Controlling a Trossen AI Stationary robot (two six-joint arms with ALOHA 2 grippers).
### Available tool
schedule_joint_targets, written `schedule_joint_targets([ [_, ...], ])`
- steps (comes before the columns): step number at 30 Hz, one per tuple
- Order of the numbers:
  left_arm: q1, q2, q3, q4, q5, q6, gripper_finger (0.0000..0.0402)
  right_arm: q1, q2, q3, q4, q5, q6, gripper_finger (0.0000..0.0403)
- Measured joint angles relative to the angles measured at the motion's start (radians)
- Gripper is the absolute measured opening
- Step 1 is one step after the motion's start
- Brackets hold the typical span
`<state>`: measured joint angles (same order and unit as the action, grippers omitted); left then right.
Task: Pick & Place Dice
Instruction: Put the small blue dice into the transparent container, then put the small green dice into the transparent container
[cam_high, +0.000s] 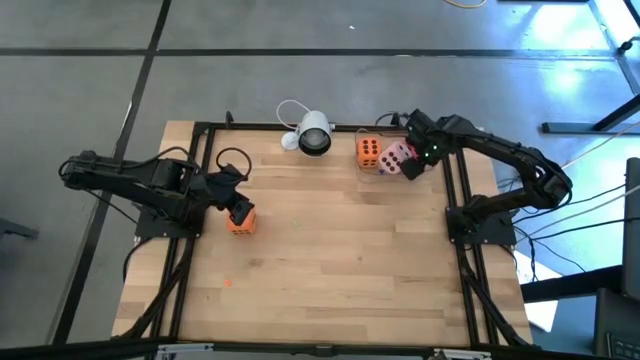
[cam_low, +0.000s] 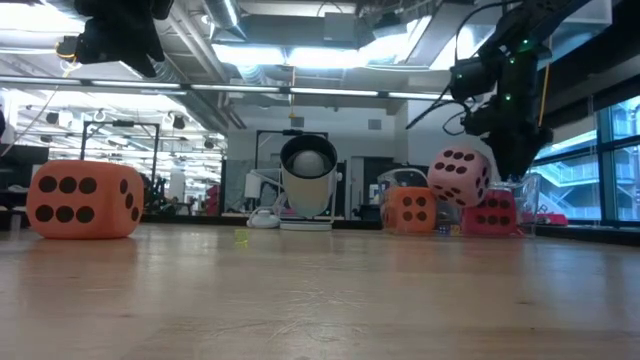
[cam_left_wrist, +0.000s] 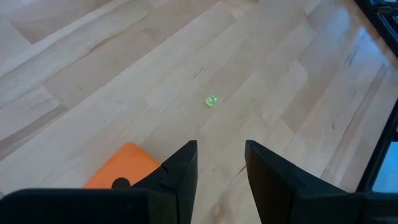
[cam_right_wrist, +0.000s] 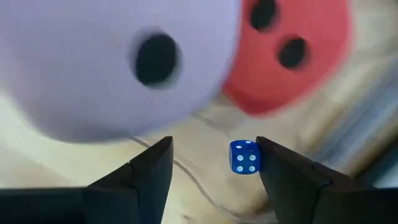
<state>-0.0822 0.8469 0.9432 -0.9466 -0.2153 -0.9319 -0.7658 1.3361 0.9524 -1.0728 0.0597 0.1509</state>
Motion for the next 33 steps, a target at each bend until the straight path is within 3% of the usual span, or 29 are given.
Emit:
schedule_joint_targets([
  [1,0.000,0.000,0.000,0.000,0.000,0.000,0.0129,0.002,0.000,0.000,-0.023,0.018,0.025,0.0226],
  [4,0.000,0.000,0.000,0.000,0.000,0.000,0.0129,0.002,0.000,0.000,-0.032,-0.124,-0.109,0.0226],
  [7,0.000,0.000,0.000,0.000,0.000,0.001,0.0129,0.008,0.000,0.001,-0.074,-0.009,-0.068,0.0223],
  [9,0.000,0.000,0.000,0.000,0.000,0.001,0.0129,0.006,0.000,0.001,-0.078,-0.092,-0.124,0.0222],
  [10,0.000,0.000,0.000,0.000,0.000,0.001,0.0129,0.005,0.000,0.001,-0.078,-0.085,-0.139,0.0221],
  [12,0.000,0.000,0.000,0.000,0.000,0.001,0.0129,0.007,0.000,0.001,-0.077,0.029,-0.033,0.0221],
  [16,0.000,0.000,0.000,0.000,0.000,0.001,0.0129,0.006,0.000,0.001,-0.073,-0.097,-0.089,0.0221],
  [22,0.000,0.000,0.000,0.000,0.000,0.001,0.0129,0.013,0.000,0.002,-0.063,0.024,-0.021,0.0221],
  [27,0.000,0.000,0.000,0.000,0.000,0.001,0.0129,0.019,-0.024,0.055,-0.080,-0.027,0.036,0.0221],
  [33,0.000,0.000,0.000,0.000,-0.003,0.031,0.0129,0.048,-0.101,0.224,-0.141,-0.021,0.111,0.0221],
])
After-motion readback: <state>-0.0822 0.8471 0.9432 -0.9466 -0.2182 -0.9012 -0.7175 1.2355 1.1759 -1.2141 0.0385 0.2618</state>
